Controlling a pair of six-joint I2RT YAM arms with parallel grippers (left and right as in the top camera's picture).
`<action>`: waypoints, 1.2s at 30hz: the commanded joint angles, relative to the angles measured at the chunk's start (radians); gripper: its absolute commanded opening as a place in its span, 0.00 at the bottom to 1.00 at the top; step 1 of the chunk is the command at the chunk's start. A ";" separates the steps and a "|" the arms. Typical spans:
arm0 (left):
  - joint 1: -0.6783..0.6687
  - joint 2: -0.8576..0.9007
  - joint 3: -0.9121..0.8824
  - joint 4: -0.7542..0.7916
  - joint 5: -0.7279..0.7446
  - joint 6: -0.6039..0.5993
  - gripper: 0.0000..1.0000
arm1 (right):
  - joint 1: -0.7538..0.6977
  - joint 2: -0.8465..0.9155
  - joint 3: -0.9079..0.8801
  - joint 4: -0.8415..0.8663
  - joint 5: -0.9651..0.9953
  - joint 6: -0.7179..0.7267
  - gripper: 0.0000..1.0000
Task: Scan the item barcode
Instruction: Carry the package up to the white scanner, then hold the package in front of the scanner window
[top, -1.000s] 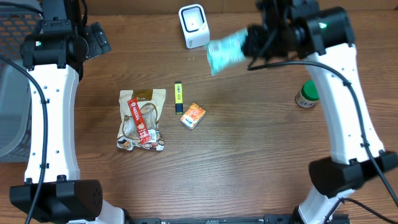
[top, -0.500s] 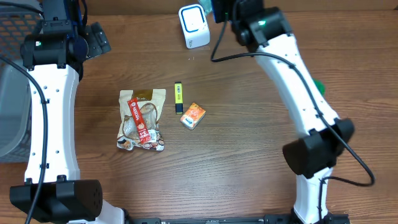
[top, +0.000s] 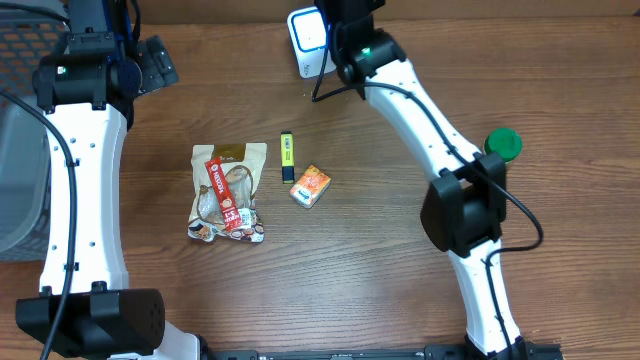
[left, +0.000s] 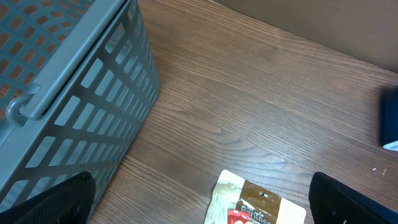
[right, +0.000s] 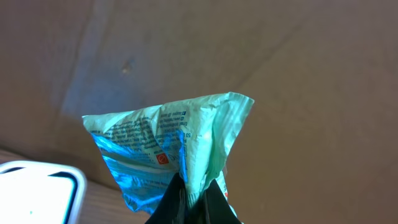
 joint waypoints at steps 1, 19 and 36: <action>-0.001 0.010 0.008 0.003 -0.013 -0.014 1.00 | 0.018 0.042 0.022 0.063 0.048 -0.138 0.04; -0.001 0.010 0.008 0.003 -0.013 -0.014 1.00 | 0.039 0.203 0.021 0.146 0.080 -0.192 0.04; -0.001 0.010 0.008 0.003 -0.013 -0.014 1.00 | 0.095 0.203 0.021 0.061 0.081 -0.192 0.04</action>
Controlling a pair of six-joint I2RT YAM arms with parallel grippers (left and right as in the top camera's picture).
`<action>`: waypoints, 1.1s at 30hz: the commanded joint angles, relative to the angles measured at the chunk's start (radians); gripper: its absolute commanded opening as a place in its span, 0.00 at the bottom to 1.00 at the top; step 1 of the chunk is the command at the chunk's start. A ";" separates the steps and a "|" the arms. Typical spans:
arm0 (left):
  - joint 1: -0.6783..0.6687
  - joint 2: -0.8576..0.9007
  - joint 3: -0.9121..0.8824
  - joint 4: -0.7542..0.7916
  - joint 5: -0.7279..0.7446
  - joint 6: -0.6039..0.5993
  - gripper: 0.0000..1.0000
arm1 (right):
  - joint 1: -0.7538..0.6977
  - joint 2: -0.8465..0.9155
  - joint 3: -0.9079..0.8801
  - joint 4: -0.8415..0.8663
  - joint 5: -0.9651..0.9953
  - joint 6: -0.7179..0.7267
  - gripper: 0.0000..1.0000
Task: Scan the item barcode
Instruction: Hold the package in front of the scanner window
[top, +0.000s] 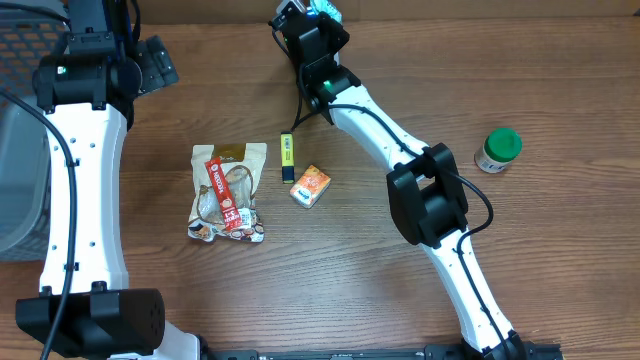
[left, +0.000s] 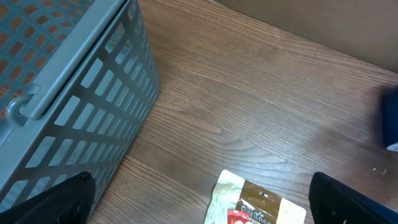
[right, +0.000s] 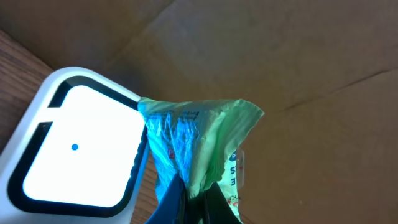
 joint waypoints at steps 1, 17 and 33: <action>-0.001 0.010 0.008 0.003 -0.013 -0.014 1.00 | 0.020 -0.002 0.020 -0.007 -0.013 -0.001 0.04; -0.001 0.010 0.008 0.003 -0.013 -0.014 0.99 | 0.051 -0.002 0.020 -0.109 -0.013 0.000 0.04; -0.001 0.010 0.008 0.003 -0.013 -0.014 1.00 | 0.061 -0.002 0.020 -0.158 -0.036 0.006 0.04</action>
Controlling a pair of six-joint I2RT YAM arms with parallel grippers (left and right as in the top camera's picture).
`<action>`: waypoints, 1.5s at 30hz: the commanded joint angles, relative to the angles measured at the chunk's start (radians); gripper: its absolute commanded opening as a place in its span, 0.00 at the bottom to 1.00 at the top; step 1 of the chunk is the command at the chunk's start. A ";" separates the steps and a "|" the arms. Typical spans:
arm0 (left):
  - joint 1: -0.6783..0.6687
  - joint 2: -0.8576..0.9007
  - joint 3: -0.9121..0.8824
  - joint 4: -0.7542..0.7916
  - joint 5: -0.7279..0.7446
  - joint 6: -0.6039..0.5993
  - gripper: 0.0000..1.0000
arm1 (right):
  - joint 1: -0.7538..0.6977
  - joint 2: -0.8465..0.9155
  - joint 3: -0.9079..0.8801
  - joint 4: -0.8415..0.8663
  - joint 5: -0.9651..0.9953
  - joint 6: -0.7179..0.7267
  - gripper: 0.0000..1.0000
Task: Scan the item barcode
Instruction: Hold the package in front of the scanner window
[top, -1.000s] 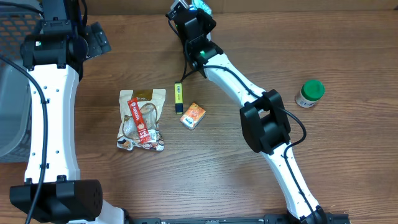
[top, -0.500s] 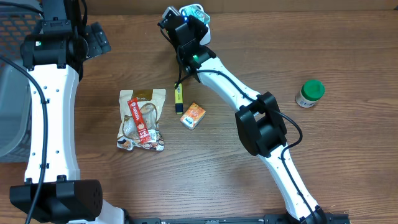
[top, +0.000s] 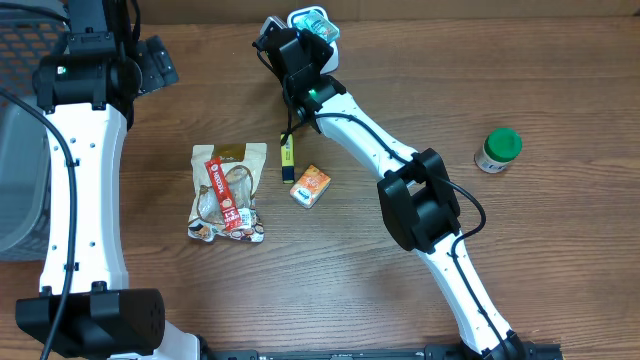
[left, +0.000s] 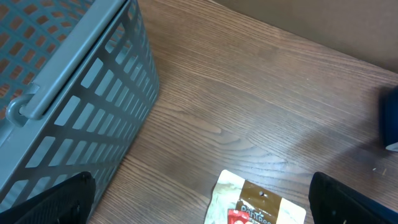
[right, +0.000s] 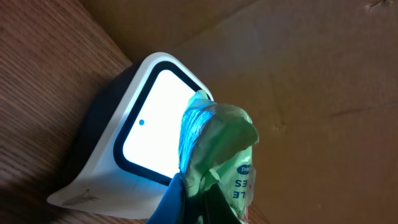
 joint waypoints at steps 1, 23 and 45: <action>-0.001 0.010 0.008 0.003 -0.013 -0.014 1.00 | 0.010 -0.002 0.020 -0.027 -0.034 0.010 0.04; -0.001 0.010 0.008 0.003 -0.013 -0.014 1.00 | 0.011 -0.002 0.020 -0.041 -0.145 -0.069 0.04; -0.001 0.010 0.008 0.003 -0.013 -0.014 1.00 | 0.017 -0.002 0.020 -0.109 -0.238 -0.092 0.04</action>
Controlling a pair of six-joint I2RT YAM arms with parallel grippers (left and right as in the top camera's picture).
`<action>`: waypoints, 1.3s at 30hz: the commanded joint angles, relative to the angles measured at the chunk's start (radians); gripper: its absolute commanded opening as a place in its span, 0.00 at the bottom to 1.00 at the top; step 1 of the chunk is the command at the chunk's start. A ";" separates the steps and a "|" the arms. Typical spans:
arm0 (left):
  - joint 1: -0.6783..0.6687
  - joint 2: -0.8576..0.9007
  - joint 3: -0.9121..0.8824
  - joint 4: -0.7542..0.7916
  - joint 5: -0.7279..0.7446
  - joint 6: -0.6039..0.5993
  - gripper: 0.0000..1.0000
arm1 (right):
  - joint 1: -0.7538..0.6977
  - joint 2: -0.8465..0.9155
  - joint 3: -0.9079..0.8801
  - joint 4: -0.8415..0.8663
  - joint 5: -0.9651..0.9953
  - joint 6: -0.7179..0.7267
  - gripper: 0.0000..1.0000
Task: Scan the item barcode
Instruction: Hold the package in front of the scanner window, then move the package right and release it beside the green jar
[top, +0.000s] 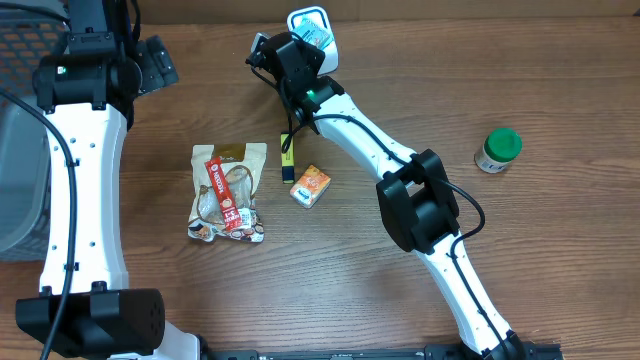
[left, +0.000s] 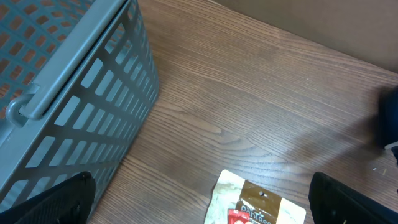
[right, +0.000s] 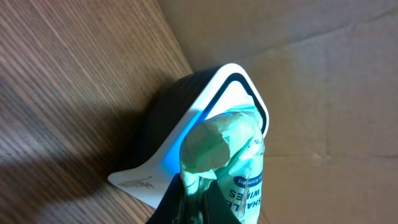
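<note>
My right gripper (right: 194, 198) is shut on a green and blue wipes packet (right: 233, 152), pinching its crumpled end. The packet hangs right in front of the lit face of the white barcode scanner (right: 186, 134), covering most of the screen. From overhead the packet (top: 318, 33) shows against the scanner (top: 300, 18) at the table's far edge, with the right gripper (top: 297, 52) just in front. My left gripper (left: 199, 211) stands open at the far left, above a brown snack pouch (left: 258, 202).
A grey mesh basket (left: 68, 87) stands at the left. On the table lie the snack pouch (top: 228, 192), a yellow marker (top: 286, 155), an orange box (top: 310, 185), and a green-capped jar (top: 498, 150) at right. A cardboard wall (right: 323, 74) rises behind the scanner.
My right gripper has turned and shifted a little left; the scanner is now seen more edge-on, with the packet closer over its lit face. The left arm has not moved.
My right gripper held the wipes packet up beside the scanner, facing the cardboard wall. Then it had swung left with the packet at the scanner's screen edge. Then the packet hung before the lit face, and now it covers most of it.
</note>
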 joint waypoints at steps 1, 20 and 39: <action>-0.001 0.010 0.008 0.003 -0.013 -0.014 1.00 | 0.008 -0.002 0.014 -0.013 -0.079 0.004 0.04; -0.001 0.010 0.008 0.003 -0.014 -0.014 1.00 | -0.060 -0.369 0.015 -0.159 -0.056 0.314 0.04; -0.001 0.010 0.008 0.003 -0.013 -0.014 1.00 | -0.378 -0.604 0.014 -1.256 -0.349 0.617 1.00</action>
